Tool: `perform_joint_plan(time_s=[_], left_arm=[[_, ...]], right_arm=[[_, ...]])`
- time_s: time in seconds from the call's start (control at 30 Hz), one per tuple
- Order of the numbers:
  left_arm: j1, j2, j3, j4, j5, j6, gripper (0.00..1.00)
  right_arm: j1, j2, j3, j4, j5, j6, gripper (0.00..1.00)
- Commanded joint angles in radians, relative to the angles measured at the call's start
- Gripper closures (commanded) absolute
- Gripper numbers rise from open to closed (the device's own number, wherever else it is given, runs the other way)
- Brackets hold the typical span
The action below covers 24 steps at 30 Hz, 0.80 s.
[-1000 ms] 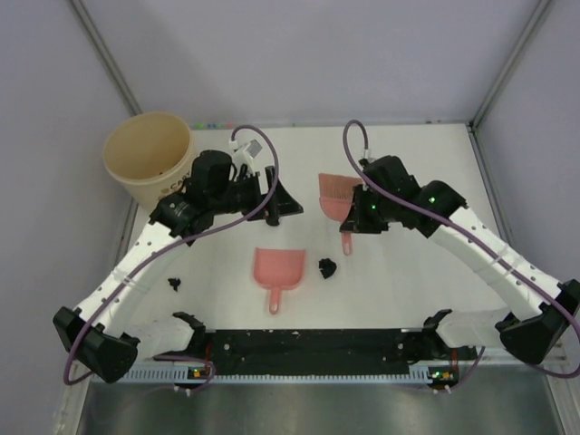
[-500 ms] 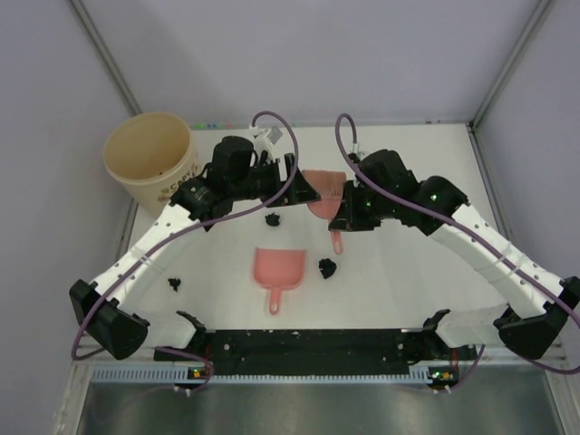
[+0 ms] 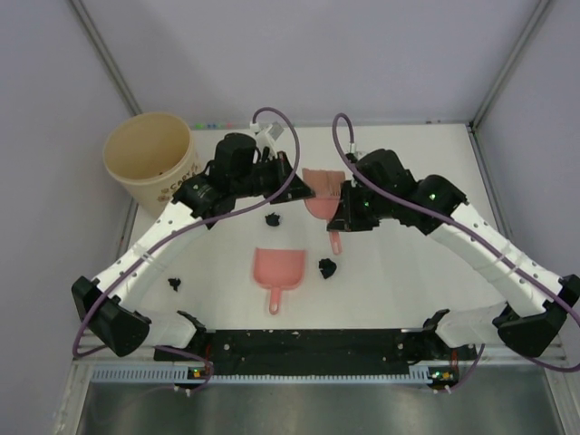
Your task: Sweep away the paper scraps from the table
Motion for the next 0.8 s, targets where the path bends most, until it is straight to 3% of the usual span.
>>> perform_joint_plan(time_s=[0.0,0.03,0.07,0.33,0.57,0.77], left_arm=[[-0.006,-0.005,0.057,0.006,-0.033,0.004,1.00],[-0.005,-0.008,0.068,-0.003,-0.042,0.001,1.00],[-0.005,-0.013,0.077,-0.008,-0.050,-0.002,1.00],[-0.002,-0.079,0.119,0.078,-0.119,-0.119,1.00],[0.017,-0.132,0.119,0.159,-0.128,-0.196,1.00],[0.044,-0.187,0.099,0.260,-0.154,-0.282,1.00]], right_arm=[[0.017,-0.004,0.090,0.035,0.020,0.021,0.74],[0.016,-0.003,0.100,0.034,0.025,0.027,0.41],[0.017,-0.006,0.112,0.032,0.034,0.039,0.02],[0.008,-0.078,0.224,0.089,0.219,0.165,0.01],[0.008,-0.317,0.014,0.400,0.336,0.281,0.01],[0.006,-0.393,-0.052,0.555,0.350,0.272,0.01]])
